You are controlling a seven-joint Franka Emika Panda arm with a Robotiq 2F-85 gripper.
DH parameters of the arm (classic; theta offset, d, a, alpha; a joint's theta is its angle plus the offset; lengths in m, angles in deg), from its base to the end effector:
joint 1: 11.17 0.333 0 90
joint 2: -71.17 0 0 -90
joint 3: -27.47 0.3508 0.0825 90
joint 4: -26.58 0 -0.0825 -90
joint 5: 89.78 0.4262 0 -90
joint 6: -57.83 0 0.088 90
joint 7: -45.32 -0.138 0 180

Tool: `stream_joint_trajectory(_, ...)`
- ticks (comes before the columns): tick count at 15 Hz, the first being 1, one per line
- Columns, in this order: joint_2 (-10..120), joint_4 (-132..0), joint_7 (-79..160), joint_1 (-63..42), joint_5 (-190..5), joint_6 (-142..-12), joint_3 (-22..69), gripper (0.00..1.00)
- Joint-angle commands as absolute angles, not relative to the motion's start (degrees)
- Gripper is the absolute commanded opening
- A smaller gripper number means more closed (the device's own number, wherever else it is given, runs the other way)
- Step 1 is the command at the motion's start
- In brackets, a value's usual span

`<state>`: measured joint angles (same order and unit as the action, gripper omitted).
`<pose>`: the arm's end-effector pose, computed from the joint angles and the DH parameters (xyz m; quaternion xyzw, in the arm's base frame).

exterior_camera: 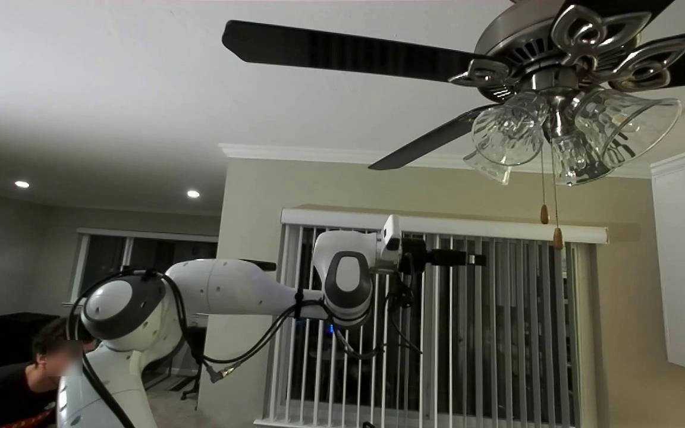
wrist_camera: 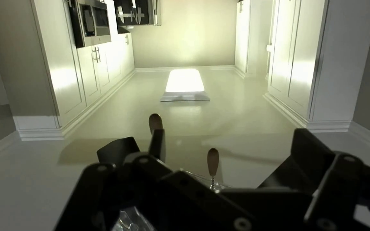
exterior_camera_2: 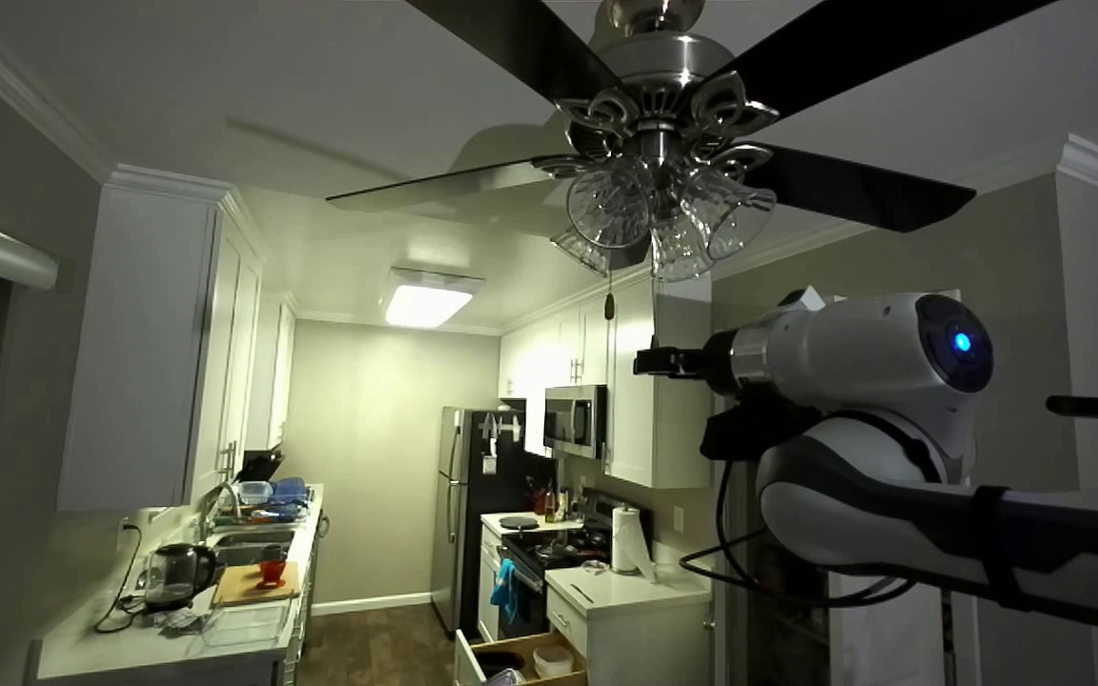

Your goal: Turn on the chandelier.

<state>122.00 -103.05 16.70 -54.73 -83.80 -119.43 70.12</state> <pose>0.4359 0.1606 0.7656 0.7024 -0.0998 0.7018 0.0636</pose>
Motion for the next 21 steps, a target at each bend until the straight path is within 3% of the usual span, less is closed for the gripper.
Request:
stream_joint_trajectory(1, 122.9, -100.3, 16.8, -57.4, -83.7, -121.9, 71.0, 1.0)
stream_joint_trajectory(5, 122.4, -100.2, 19.3, -58.9, -83.6, -128.6, 72.6, 1.0)
stream_joint_trajectory(8, 120.7, -98.5, 19.8, -65.7, -83.4, -131.0, 77.4, 1.0)
stream_joint_trajectory(15, 120.2, -88.8, 20.4, -83.0, -80.4, -131.8, 81.4, 1.0)
stream_joint_trajectory(21, 118.7, -85.4, 21.7, -88.7, -81.3, -129.4, 84.5, 1.0)
